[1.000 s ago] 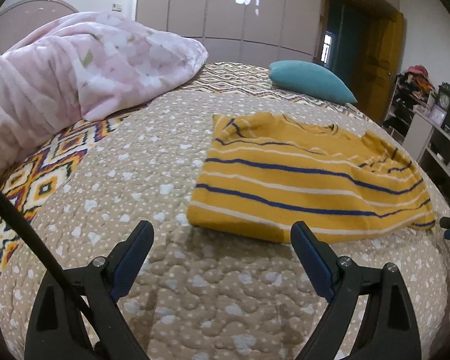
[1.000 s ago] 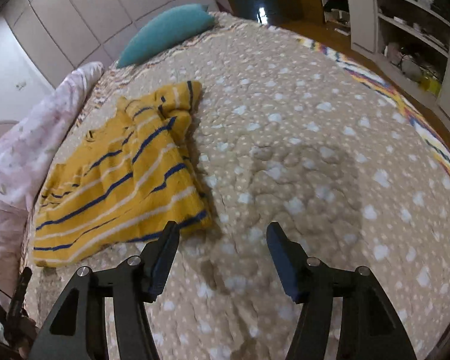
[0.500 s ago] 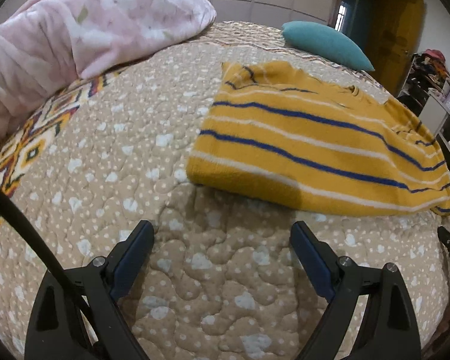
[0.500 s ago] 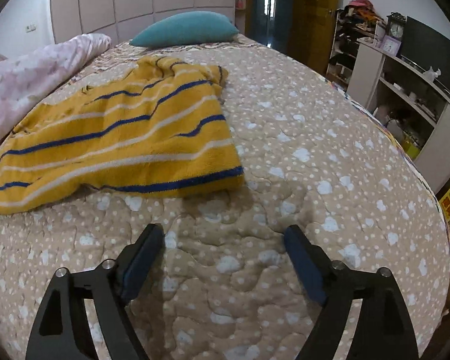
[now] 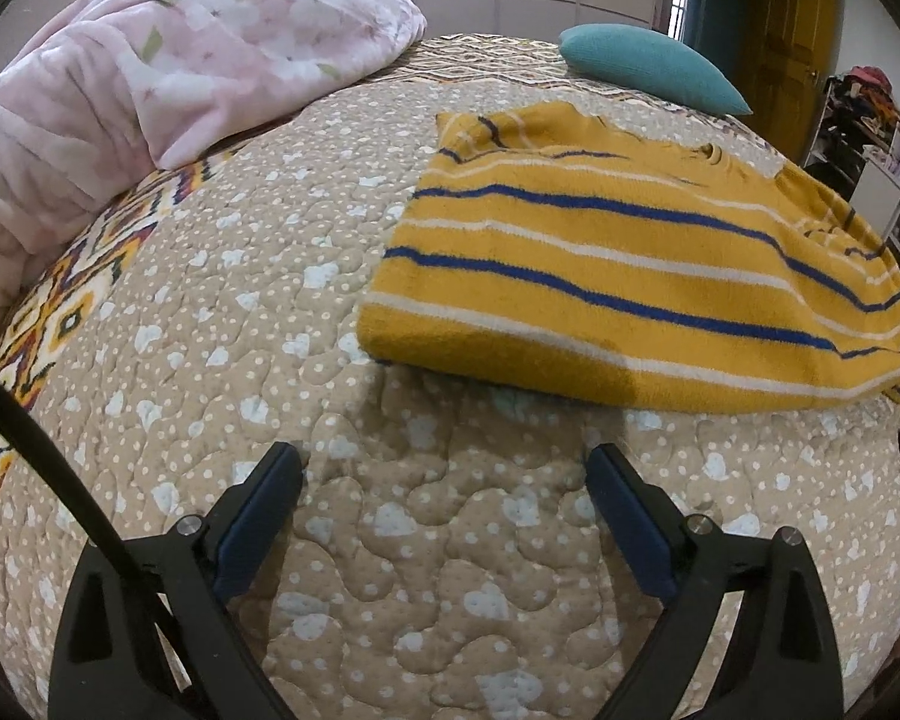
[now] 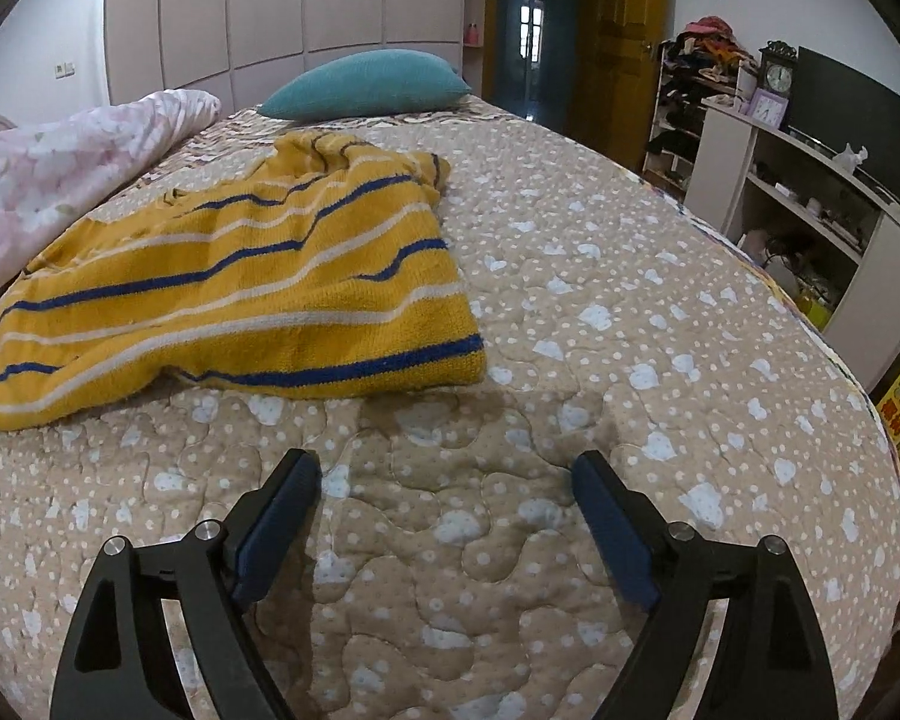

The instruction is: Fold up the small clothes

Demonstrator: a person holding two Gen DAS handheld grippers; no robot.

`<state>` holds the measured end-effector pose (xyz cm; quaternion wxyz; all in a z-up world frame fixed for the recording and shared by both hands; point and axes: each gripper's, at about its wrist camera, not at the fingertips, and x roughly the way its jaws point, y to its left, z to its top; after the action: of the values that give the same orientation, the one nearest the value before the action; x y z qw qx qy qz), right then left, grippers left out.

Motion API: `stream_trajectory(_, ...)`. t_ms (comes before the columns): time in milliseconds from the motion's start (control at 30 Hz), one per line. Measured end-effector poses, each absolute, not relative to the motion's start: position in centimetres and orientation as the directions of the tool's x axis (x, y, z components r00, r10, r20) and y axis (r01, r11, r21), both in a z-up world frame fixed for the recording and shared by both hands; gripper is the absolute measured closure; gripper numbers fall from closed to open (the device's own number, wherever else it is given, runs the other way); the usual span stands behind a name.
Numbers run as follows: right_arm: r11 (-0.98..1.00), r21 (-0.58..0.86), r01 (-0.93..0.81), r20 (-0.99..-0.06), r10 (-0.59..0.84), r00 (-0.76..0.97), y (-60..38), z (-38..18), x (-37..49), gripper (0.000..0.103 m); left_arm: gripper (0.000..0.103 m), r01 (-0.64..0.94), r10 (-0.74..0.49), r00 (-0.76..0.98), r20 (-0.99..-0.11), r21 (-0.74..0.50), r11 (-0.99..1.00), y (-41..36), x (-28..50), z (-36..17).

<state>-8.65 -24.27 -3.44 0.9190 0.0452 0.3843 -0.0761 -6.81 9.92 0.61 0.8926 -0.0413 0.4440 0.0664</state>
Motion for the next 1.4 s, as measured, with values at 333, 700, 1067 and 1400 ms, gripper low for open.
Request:
stream_trajectory(333, 0.983, 0.014, 0.185, -0.701, -0.123, 0.703, -24.08, -3.36, -8.98, 0.012, 0.007, -0.155, 0.082, 0.597, -0.798, -0.014, 0.988, 9.88, -6.82, 0.59)
stream_trajectory(700, 0.983, 0.006, 0.185, -0.697, -0.129, 0.705, -24.08, -3.32, -9.05, 0.012, 0.006, -0.156, 0.084, 0.597, -0.798, -0.013, 0.988, 9.80, -6.82, 0.58)
stream_trajectory(1067, 0.982, -0.001, 0.191, -0.694, -0.139, 0.706, -23.91, -3.24, -9.18, 0.012, 0.006, -0.156, 0.085, 0.597, -0.798, -0.012, 0.988, 9.78, -6.82, 0.57)
stream_trajectory(1400, 0.981, -0.004, 0.193, -0.692, -0.142, 0.707, -23.78, -3.22, -9.26, 0.012, 0.005, -0.156, 0.085, 0.597, -0.798, -0.011, 0.988, 9.76, -6.81, 0.53)
